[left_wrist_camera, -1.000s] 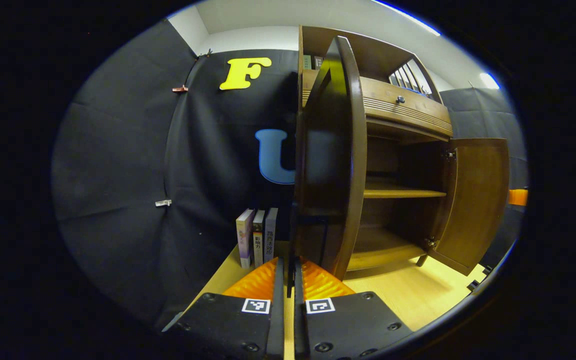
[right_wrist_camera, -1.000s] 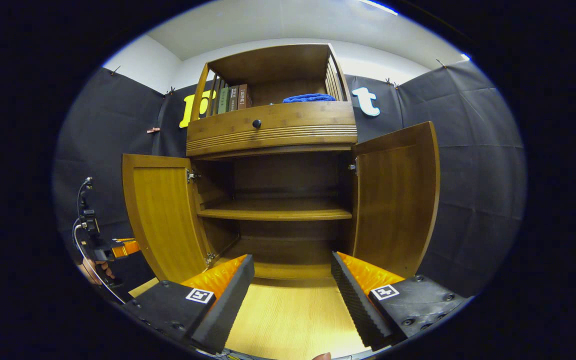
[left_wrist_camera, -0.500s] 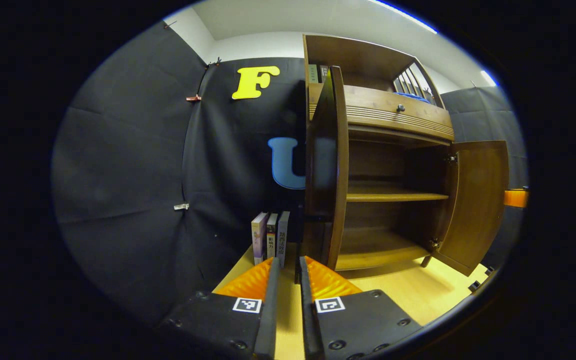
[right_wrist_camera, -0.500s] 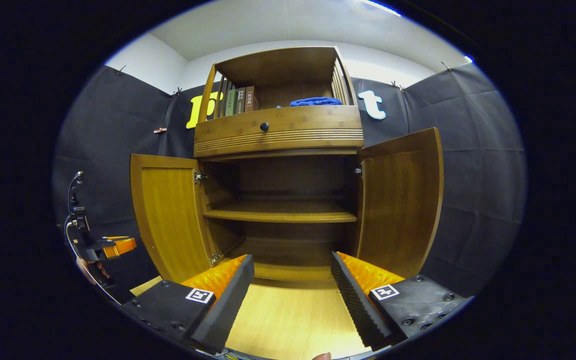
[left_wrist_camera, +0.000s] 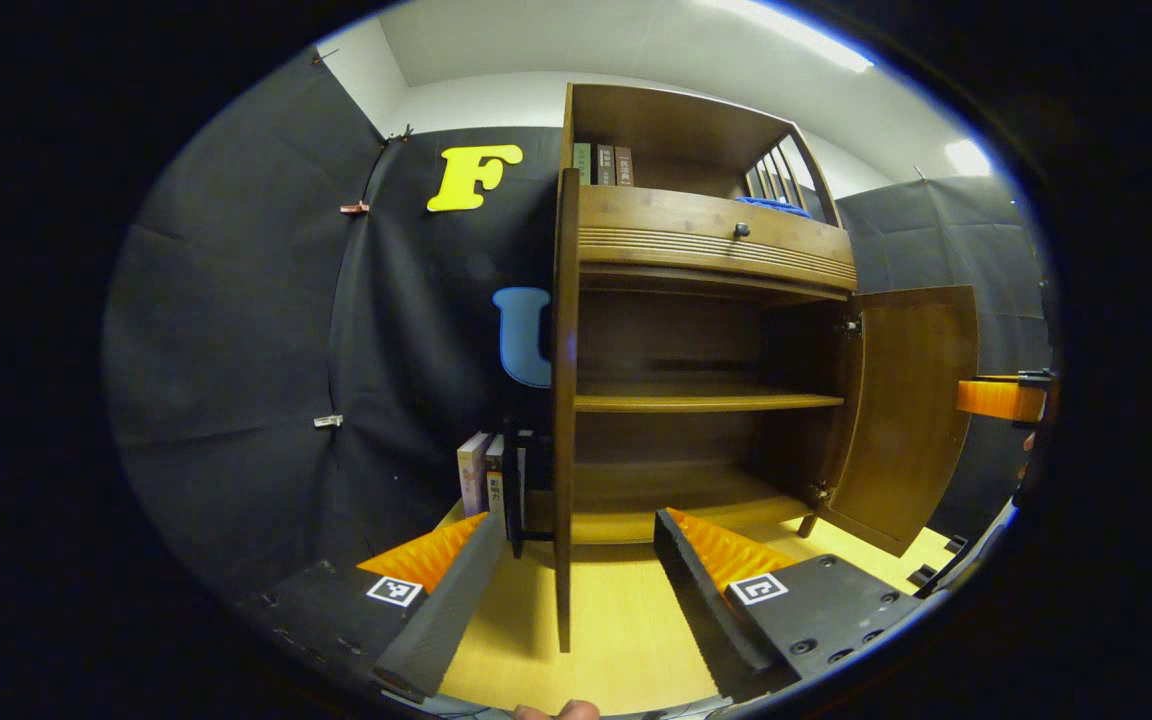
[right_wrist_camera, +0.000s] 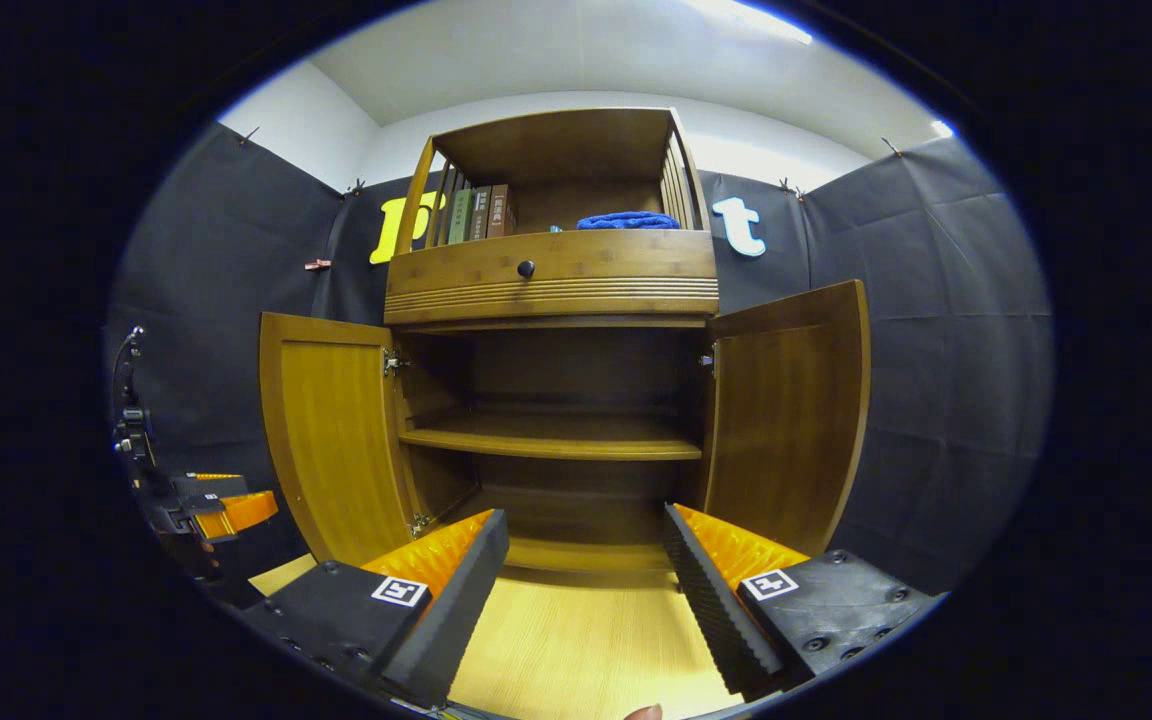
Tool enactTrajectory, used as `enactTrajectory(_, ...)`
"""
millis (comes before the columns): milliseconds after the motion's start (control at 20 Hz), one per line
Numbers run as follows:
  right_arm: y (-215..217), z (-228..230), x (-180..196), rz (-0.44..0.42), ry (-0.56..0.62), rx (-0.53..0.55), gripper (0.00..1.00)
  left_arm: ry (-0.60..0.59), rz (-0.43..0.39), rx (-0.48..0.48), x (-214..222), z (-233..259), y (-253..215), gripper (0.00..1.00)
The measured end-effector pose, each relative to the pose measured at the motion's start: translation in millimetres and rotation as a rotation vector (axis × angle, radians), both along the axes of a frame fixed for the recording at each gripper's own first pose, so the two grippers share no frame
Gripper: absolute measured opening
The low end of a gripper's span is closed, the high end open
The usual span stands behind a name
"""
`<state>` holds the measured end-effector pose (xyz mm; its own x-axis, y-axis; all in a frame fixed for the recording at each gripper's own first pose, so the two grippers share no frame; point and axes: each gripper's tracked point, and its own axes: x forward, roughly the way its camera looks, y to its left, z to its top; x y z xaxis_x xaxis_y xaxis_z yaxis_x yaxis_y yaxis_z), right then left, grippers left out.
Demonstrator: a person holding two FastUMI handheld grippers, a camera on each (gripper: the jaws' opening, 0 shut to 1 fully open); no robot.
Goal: Open the right door of the double-door shoe cabinet with the right hand, and open the left door with the left hand.
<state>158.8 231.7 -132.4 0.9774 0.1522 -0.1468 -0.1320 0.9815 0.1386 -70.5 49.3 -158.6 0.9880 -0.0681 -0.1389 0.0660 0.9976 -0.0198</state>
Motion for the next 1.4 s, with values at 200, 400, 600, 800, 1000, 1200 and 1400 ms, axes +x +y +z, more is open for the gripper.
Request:
enactTrajectory(200, -5.2, -2.1, 16.2, -0.031, -0.007, -0.013, 0.98, -0.009, -0.011, 0.001, -5.1, 6.1, -32.6, 0.95)
enactTrajectory(400, -1.9, 4.2, 28.0, -0.037, -0.030, -0.047, 0.98, -0.011, -0.042, 0.013, -4.1, 7.3, -57.8, 0.95)
enactTrajectory(600, 19.3, 6.7, 42.2, -0.012, -0.021, -0.028, 0.98, 0.000, -0.052, 0.010, 0.5, 7.7, -72.8, 0.95)
enactTrajectory(800, 32.4, 3.4, 48.3, 0.005, -0.023, -0.050, 0.93, 0.018, -0.047, -0.038, 4.7, 3.1, -80.8, 0.95)
enactTrajectory(1000, 42.4, 4.5, 50.8, 0.023, -0.029, -0.058, 0.94, 0.014, -0.055, -0.027, 7.8, 4.8, -89.6, 0.95)
enactTrajectory(1200, 47.6, 6.3, 46.7, 0.029, -0.028, -0.051, 0.96, 0.016, -0.071, -0.018, 3.1, 2.4, -95.7, 0.95)
enactTrajectory(1400, 54.0, 3.0, 42.6, 0.041, -0.022, -0.051, 0.98, 0.018, -0.082, -0.012, 2.3, 3.1, -97.7, 0.96)
